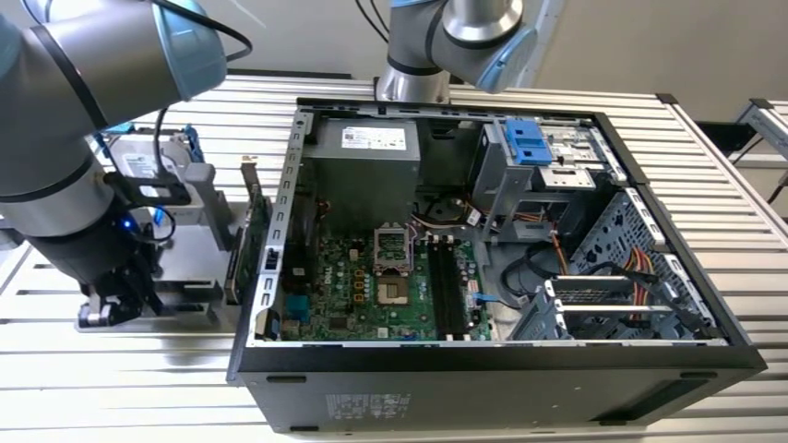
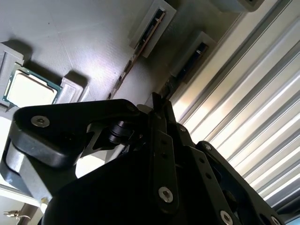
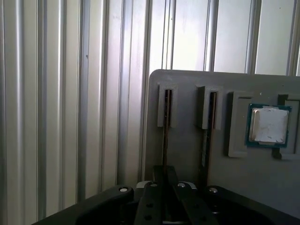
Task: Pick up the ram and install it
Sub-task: 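Pick up the ram and move it above insertion slot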
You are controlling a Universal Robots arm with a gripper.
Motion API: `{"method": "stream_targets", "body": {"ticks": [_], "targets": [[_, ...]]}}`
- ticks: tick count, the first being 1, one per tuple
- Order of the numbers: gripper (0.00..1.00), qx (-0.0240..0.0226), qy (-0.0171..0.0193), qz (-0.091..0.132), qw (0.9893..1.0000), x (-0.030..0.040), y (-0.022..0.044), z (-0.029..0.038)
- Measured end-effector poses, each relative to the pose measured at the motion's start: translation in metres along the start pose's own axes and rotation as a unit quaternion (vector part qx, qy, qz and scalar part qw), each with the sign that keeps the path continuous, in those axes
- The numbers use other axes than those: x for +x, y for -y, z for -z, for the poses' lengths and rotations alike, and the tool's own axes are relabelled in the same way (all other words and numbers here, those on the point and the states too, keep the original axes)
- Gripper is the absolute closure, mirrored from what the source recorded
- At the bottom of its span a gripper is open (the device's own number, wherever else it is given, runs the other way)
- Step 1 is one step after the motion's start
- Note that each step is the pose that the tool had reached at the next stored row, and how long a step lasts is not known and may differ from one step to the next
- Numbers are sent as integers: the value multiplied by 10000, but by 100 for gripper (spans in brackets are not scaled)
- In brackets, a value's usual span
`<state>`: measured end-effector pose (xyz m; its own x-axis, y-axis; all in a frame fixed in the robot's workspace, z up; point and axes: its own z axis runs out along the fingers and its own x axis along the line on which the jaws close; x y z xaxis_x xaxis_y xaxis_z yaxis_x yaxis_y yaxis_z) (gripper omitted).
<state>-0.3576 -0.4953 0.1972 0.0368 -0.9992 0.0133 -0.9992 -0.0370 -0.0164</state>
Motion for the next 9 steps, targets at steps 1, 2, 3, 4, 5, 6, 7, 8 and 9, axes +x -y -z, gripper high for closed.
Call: {"method": "stream_targets", "body": {"ticks": [1,2,3,4,5,6,7,8,9], "targets": [[100,0,0,0,10000,0,0,9],[100,0,0,0,10000,0,0,17],[100,1,0,-1,10000,0,1,22],[100,1,1,-1,10000,0,1,24],[100,1,1,-1,10000,0,1,25],[100,1,0,-1,10000,0,1,29],[100,0,0,-1,10000,1,0,32],[100,0,0,-1,10000,1,0,34],[100,0,0,-1,10000,1,0,36]]}}
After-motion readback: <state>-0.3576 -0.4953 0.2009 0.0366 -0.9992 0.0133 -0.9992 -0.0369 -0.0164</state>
